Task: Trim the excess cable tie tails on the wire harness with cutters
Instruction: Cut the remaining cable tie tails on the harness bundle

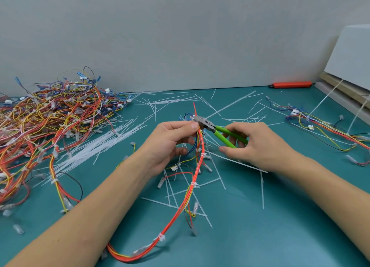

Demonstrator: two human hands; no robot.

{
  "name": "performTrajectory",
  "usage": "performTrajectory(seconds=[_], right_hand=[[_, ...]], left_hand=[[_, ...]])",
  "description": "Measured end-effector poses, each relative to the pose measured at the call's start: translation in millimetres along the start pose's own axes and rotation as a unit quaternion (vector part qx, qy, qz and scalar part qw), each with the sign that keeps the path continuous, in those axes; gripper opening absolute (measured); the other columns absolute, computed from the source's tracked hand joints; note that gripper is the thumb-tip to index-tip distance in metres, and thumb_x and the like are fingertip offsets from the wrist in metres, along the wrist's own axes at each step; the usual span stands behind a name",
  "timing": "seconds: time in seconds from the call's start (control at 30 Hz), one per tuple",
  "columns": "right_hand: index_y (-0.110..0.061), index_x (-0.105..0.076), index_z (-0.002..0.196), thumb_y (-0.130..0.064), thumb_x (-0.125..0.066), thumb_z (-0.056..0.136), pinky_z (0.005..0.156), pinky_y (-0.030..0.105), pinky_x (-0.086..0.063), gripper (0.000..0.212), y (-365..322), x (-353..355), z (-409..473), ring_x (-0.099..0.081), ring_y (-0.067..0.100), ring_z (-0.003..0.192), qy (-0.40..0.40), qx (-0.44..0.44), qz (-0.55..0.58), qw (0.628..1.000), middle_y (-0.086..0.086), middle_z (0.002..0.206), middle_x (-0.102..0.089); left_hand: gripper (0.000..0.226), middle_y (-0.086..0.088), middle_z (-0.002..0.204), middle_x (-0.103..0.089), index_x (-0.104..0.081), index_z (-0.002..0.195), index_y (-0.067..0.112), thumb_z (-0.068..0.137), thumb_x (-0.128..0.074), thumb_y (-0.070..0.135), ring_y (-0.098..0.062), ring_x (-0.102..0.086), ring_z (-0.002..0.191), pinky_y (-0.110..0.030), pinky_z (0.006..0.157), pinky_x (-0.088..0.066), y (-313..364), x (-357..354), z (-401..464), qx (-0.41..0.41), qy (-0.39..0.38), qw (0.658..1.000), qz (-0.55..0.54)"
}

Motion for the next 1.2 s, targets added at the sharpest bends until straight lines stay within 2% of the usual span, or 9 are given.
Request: performTrajectory(seconds=[0.17, 0.3, 0.47, 0.57, 0.67, 0.83, 0.93, 1.07, 1.2], right_hand=[[-0.037, -0.058, 0.122, -0.061, -0.079, 0.076, 0.084, 0.027, -0.048, 0.056, 3, -12, 0, -0.060, 0.006, 0.096, -0.029, 0.005, -0.004, 1.000, -0.017, 0.107, -0.062], [-0.033, -0.057, 0.131, -0.064, -0.076, 0.075, 0.088, 0.023, -0.047, 0.067, 3, -10, -1, -0.059, 0.005, 0.103, -0.022, 0.008, -0.004, 1.000, -0.017, 0.112, -0.061], [-0.036, -0.068, 0.099, -0.057, -0.080, 0.078, 0.065, 0.025, -0.049, 0.032, 4, -6, 0, -0.057, 0.005, 0.066, -0.025, -0.010, 0.015, 1.000, -0.017, 0.077, -0.064], [-0.037, -0.069, 0.096, -0.064, -0.075, 0.077, 0.058, 0.025, -0.047, 0.034, 3, -2, 0, -0.054, 0.006, 0.061, -0.018, -0.006, -0.004, 1.000, -0.019, 0.074, -0.062], [-0.037, -0.067, 0.111, -0.057, -0.078, 0.079, 0.076, 0.034, -0.055, 0.040, 2, -6, 0, -0.062, 0.007, 0.078, -0.018, -0.013, 0.003, 1.000, -0.016, 0.090, -0.066], [-0.032, -0.060, 0.134, -0.057, -0.079, 0.078, 0.092, 0.023, -0.047, 0.064, 1, -15, -2, -0.059, 0.000, 0.102, -0.030, -0.009, 0.003, 1.000, -0.016, 0.111, -0.063], [-0.033, -0.063, 0.130, -0.055, -0.079, 0.079, 0.095, 0.026, -0.049, 0.057, 0, -15, -3, -0.061, 0.002, 0.103, -0.033, -0.017, 0.010, 0.999, -0.016, 0.108, -0.065], [-0.035, -0.071, 0.103, -0.050, -0.079, 0.082, 0.083, 0.040, -0.056, 0.027, 1, -11, -1, -0.064, 0.011, 0.084, -0.011, -0.035, 0.006, 0.999, -0.011, 0.086, -0.070], [-0.034, -0.071, 0.100, -0.047, -0.077, 0.085, 0.080, 0.045, -0.056, 0.020, -1, -13, -2, -0.062, 0.015, 0.081, -0.009, -0.038, 0.002, 0.999, -0.009, 0.082, -0.068]], left_hand=[[0.018, 0.004, 0.083, -0.071, -0.081, 0.101, 0.015, 0.092, -0.072, 0.027, -0.009, -0.057, 0.071, -0.021, 0.058, -0.042, -4, 0, 0, 0.011, 0.013, 1.000, 0.012], [0.015, 0.006, 0.082, -0.072, -0.082, 0.097, 0.017, 0.093, -0.071, 0.026, -0.007, -0.058, 0.069, -0.021, 0.058, -0.043, -4, 1, 0, 0.012, 0.012, 1.000, 0.013], [0.014, 0.006, 0.080, -0.071, -0.082, 0.095, 0.019, 0.091, -0.072, 0.028, -0.007, -0.057, 0.069, -0.021, 0.058, -0.043, -5, 0, 1, 0.013, 0.008, 1.000, 0.010], [0.019, 0.006, 0.080, -0.072, -0.083, 0.093, 0.022, 0.081, -0.075, 0.035, -0.007, -0.059, 0.069, -0.021, 0.059, -0.044, -5, -1, 1, 0.017, -0.004, 1.000, -0.003], [0.024, 0.004, 0.084, -0.073, -0.082, 0.095, 0.020, 0.078, -0.076, 0.037, -0.007, -0.060, 0.069, -0.020, 0.057, -0.045, -7, -2, 1, 0.020, -0.006, 1.000, -0.012], [0.028, 0.001, 0.089, -0.074, -0.081, 0.097, 0.017, 0.077, -0.077, 0.037, -0.009, -0.060, 0.069, -0.020, 0.057, -0.045, -10, -1, 3, 0.031, 0.002, 0.999, -0.018], [0.027, 0.001, 0.089, -0.074, -0.081, 0.098, 0.017, 0.079, -0.076, 0.035, -0.010, -0.060, 0.069, -0.020, 0.058, -0.045, -12, 0, 3, 0.034, 0.004, 0.999, -0.023], [0.027, -0.001, 0.090, -0.074, -0.081, 0.099, 0.017, 0.079, -0.076, 0.034, -0.010, -0.060, 0.069, -0.020, 0.058, -0.045, -12, 0, 4, 0.037, 0.000, 0.999, -0.027], [0.034, 0.000, 0.088, -0.074, -0.080, 0.103, 0.014, 0.076, -0.077, 0.035, -0.010, -0.060, 0.068, -0.021, 0.058, -0.046, -12, 0, 3, 0.041, 0.000, 0.998, -0.037]])
Point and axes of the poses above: each hand's wrist, its own z-axis towards the middle knuckle, its own x-axis out of the back of the hand, y = z × x, the point moved 7 cm from there along z, towards the middle knuckle
